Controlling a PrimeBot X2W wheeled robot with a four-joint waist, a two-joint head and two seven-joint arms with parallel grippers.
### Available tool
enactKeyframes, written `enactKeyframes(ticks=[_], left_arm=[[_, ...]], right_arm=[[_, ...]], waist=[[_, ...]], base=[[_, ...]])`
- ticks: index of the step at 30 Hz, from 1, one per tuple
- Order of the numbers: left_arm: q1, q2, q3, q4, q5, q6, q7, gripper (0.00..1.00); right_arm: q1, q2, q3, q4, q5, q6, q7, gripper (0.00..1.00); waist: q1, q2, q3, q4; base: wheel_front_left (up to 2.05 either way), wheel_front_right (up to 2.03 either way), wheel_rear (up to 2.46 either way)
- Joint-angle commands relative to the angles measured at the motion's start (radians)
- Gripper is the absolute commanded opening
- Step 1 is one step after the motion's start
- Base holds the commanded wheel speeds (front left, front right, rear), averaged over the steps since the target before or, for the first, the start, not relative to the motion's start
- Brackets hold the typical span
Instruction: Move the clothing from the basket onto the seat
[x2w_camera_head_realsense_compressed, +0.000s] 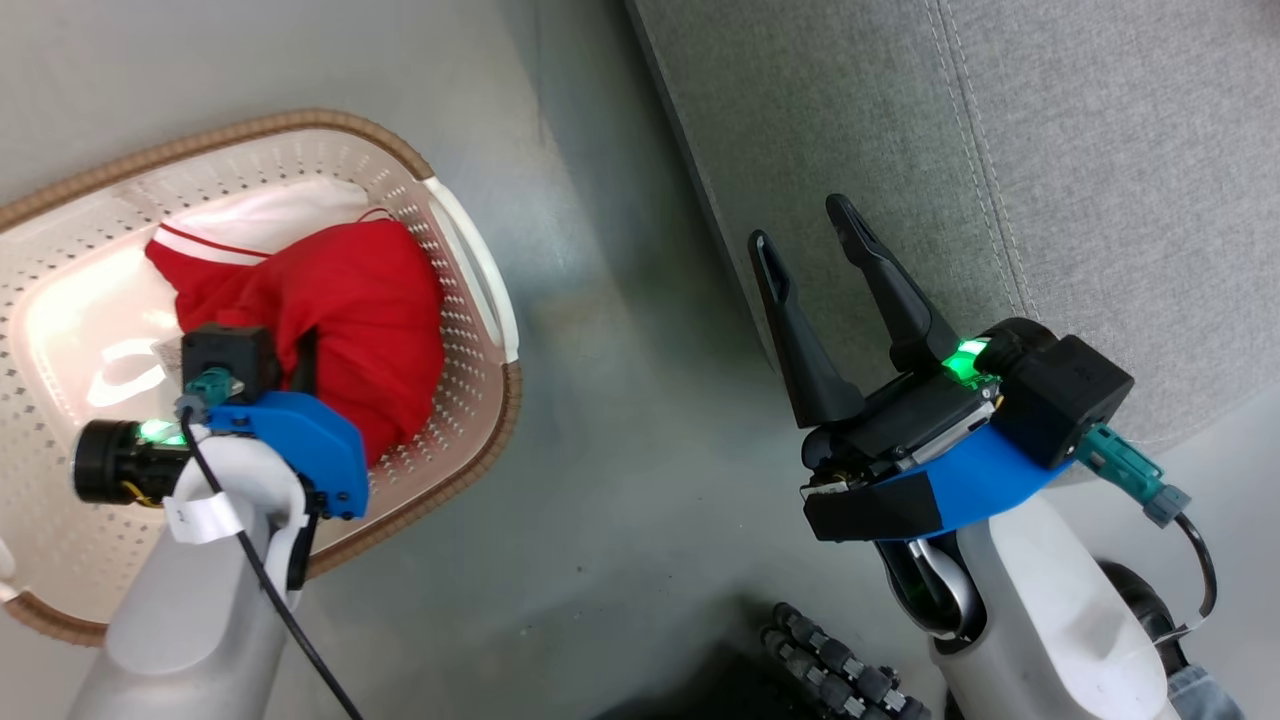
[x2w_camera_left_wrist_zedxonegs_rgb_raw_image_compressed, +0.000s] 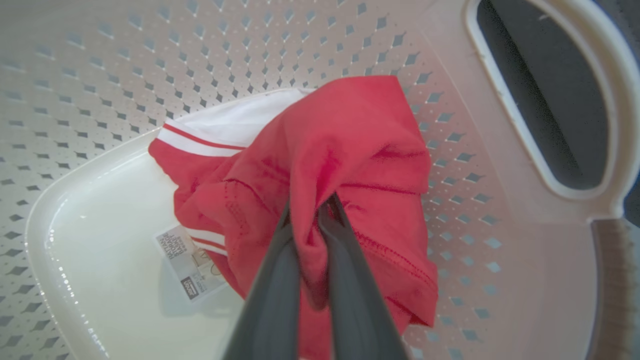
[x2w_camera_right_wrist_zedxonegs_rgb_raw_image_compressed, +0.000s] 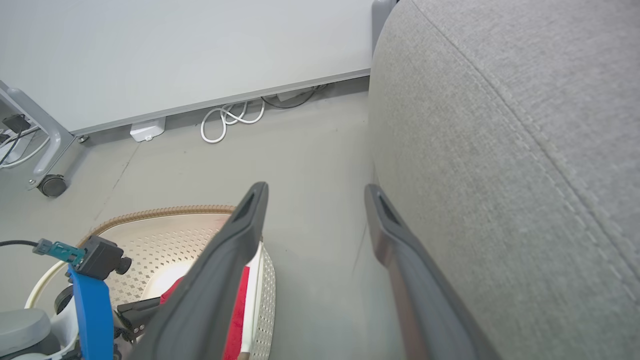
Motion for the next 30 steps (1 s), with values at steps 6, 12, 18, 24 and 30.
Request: enactKeyframes(ticks=[6,12,18,24,30], left_arm=[[-0.053,-0.06,-0.021,0.073,-0.013,-0.028,-0.082,0.0],[-0.068,-0.114,-0.041,0.133,-0.025,-0.054,-0.158,0.0],[-0.052,-0.172,-0.073,0.202,-0.036,-0.089,-0.245,0.0],[-0.033,-0.197,-0.094,0.257,-0.06,-0.121,-0.285,0.0],[-0.001,-0.212,-0.096,0.225,-0.073,-0.131,-0.289,0.0]], right_arm=[[-0.007,0.002,-0.02,0.014,-0.045,0.0,-0.004,1.0],[0.013,0.001,-0.036,0.03,-0.087,0.0,-0.004,1.0],[0.048,0.001,-0.048,0.063,-0.125,0.0,-0.004,1.0],[0.081,0.001,-0.056,0.091,-0.154,0.0,0.002,1.0],[0.125,0.001,-0.064,0.095,-0.165,0.0,0.031,1.0]], waist=[[0.0001,0.0,-0.09,0.056],[0.0001,0.0,-0.181,0.105],[0.0001,0.0,-0.312,0.162],[0.0001,0.0,-0.436,0.21],[0.0001,0.0,-0.551,0.255]], base=[[0.0,0.0,0.0],[0.0,0.0,0.0],[0.0,0.0,0.0],[0.0,0.0,0.0],[0.0,0.0,0.0]])
